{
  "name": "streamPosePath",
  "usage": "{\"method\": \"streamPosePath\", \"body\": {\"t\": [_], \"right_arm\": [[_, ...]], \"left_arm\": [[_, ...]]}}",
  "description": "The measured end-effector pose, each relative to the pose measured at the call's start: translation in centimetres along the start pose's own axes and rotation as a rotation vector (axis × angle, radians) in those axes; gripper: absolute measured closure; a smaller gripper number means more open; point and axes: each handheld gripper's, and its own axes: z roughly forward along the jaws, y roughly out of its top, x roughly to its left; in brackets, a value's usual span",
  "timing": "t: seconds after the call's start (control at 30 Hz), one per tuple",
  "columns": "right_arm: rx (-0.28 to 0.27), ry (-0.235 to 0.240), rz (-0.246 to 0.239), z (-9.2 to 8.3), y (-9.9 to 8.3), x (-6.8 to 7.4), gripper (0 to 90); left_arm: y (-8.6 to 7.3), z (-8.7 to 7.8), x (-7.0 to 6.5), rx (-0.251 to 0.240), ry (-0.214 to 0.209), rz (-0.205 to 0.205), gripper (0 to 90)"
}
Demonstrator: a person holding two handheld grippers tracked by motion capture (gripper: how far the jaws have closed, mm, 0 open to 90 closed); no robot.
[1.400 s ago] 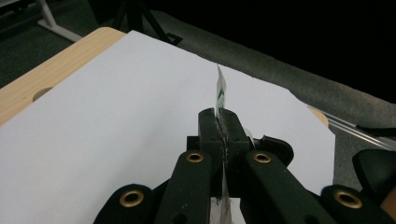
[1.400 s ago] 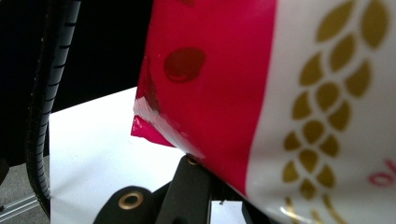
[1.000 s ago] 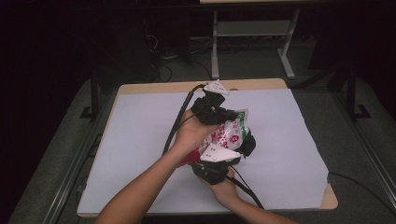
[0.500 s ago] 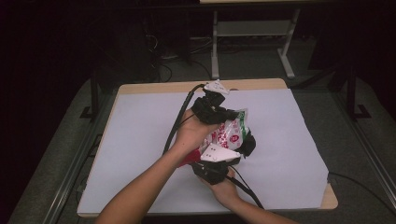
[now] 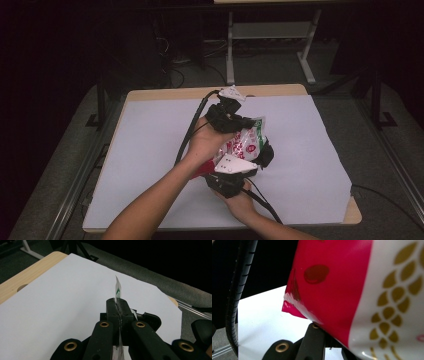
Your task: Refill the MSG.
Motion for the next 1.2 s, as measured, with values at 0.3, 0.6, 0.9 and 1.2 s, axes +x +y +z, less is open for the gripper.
{"method": "streamPosePath", "body": {"t": [0.3, 0.6, 0.9, 1.2], "right_arm": [[-0.001, 0.002, 0.003, -0.02, 0.04, 0.02, 90.0], [-0.006, -0.003, -0.001, -0.08, 0.10, 0.05, 90.0], [-0.012, -0.002, -0.005, -0.13, 0.16, 0.04, 90.0], [-0.017, 0.001, -0.002, -0.13, 0.17, 0.08, 90.0]], "left_arm": [[0.04, 0.02, -0.01, -0.001, 0.003, 0.002, 90.0], [0.17, 0.08, 0.02, -0.001, 0.005, 0.014, 90.0], [0.26, 0.02, -0.10, -0.007, 0.008, 0.014, 90.0], [0.27, 0.13, -0.21, 0.002, 0.012, 0.014, 90.0]]}}
